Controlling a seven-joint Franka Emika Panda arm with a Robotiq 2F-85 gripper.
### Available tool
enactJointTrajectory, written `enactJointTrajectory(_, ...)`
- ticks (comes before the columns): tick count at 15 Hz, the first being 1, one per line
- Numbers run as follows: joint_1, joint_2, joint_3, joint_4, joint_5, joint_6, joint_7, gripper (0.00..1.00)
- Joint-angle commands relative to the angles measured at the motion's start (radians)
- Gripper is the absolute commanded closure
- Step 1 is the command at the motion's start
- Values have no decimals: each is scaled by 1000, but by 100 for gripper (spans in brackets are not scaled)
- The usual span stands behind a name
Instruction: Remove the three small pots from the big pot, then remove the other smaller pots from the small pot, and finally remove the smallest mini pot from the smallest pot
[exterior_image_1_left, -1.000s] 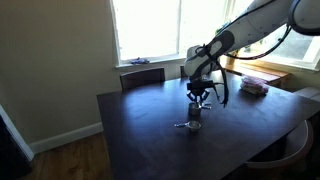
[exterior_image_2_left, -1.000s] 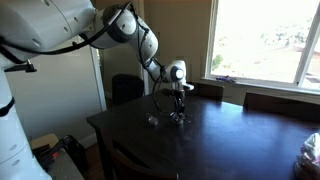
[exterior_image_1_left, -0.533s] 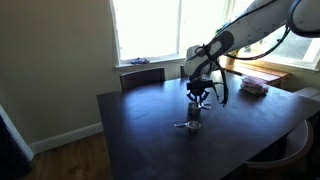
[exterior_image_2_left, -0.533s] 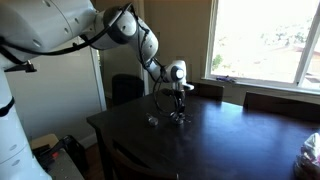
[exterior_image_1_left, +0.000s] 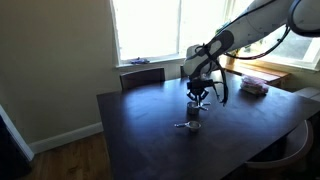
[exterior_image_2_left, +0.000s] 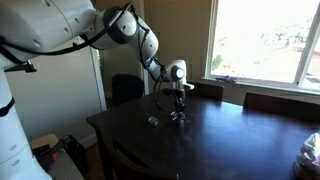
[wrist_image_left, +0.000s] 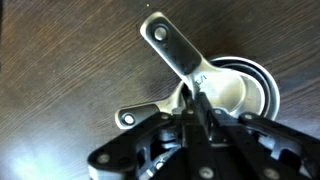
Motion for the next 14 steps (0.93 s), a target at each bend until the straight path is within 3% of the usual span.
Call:
enactJointTrajectory(1, -10, -66, 20, -70, 13, 18, -53, 95)
enactJointTrajectory(14, -14, -226, 50, -266, 27, 143, -220, 95)
